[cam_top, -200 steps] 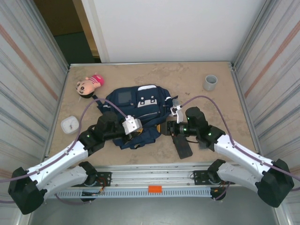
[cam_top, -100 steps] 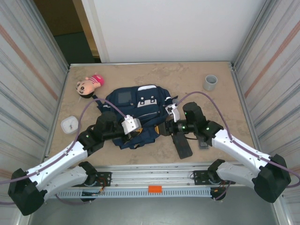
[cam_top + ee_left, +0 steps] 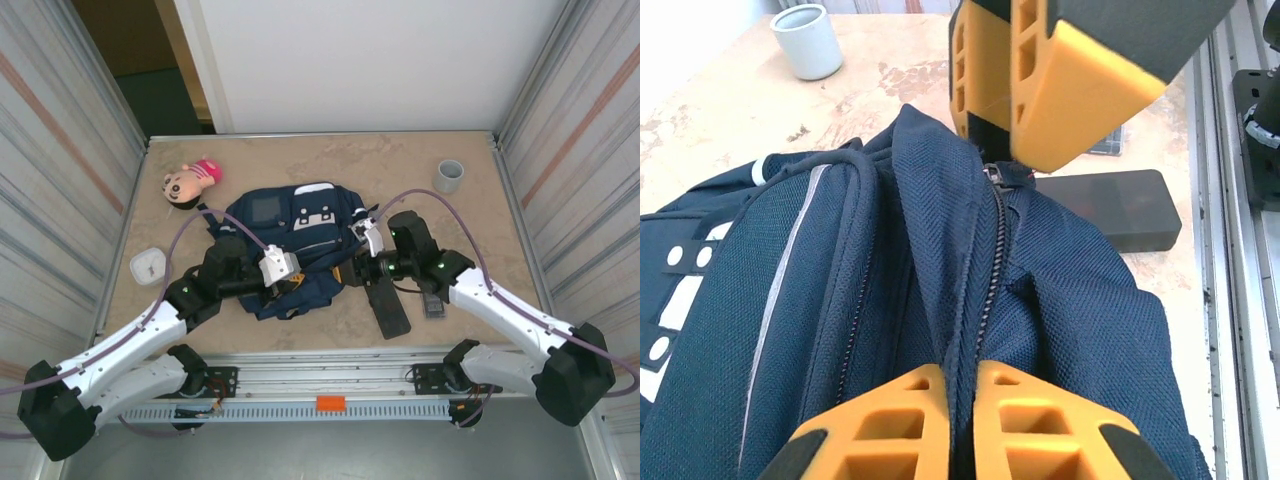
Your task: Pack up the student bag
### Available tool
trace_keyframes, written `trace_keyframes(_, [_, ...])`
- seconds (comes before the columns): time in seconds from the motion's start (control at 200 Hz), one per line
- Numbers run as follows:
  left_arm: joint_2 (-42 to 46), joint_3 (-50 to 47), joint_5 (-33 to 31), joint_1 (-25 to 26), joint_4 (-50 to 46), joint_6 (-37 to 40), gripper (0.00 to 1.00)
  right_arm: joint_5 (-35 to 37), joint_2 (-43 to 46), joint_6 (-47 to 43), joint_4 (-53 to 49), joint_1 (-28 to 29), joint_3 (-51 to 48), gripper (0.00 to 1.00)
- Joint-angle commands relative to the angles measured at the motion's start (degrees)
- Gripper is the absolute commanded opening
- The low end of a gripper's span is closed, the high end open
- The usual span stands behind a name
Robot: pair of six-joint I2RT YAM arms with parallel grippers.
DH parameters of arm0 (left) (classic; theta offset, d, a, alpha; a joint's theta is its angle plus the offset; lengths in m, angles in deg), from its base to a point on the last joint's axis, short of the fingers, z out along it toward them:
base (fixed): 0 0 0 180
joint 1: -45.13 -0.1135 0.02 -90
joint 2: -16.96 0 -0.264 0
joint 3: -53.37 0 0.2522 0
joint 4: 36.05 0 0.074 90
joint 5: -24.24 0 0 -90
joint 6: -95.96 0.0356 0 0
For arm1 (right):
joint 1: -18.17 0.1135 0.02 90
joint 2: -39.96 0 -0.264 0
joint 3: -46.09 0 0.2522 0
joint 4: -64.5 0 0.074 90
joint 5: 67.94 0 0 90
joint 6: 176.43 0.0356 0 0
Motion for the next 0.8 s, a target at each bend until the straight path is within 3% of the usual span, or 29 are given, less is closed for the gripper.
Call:
trace_keyframes(0.0, [2.8, 1.2, 3.7, -0.4, 7.9, -1.0, 0.05, -2.8, -1.2, -2.3, 0.2, -0.3, 2.4, 0.36])
trace_keyframes(0.321, [4.2, 0.7, 2.6, -2.0, 8.5, -1.3, 0.04, -5.4, -2.5, -3.0, -1.5, -0.6, 2.8, 0.33])
trace_keyframes(0.401, [4.2, 0.7, 1.8, -2.2, 8.2, -1.4, 0.04, -5.0, -2.6, -2.9, -1.9, -0.6, 2.7, 0.25])
trace_keyframes(0.551, [4.3, 0.9, 0.1, -2.9, 6.2, -0.5, 0.04, -1.0, -1.1, -2.2, -2.3, -2.1, 1.7, 0.00])
trace_keyframes(0.732, [4.8, 1.0, -0.1, -4.9, 2.7, 1.3, 0.04, 1.7, 1.6, -0.2, -2.6, -7.5, -1.2, 0.00])
trace_keyframes(0.792, [5.4, 1.1, -0.3, -5.3, 1.5, 1.9, 0.04, 6.4, 1.4, 0.7, -4.8, -8.4, -1.1, 0.00])
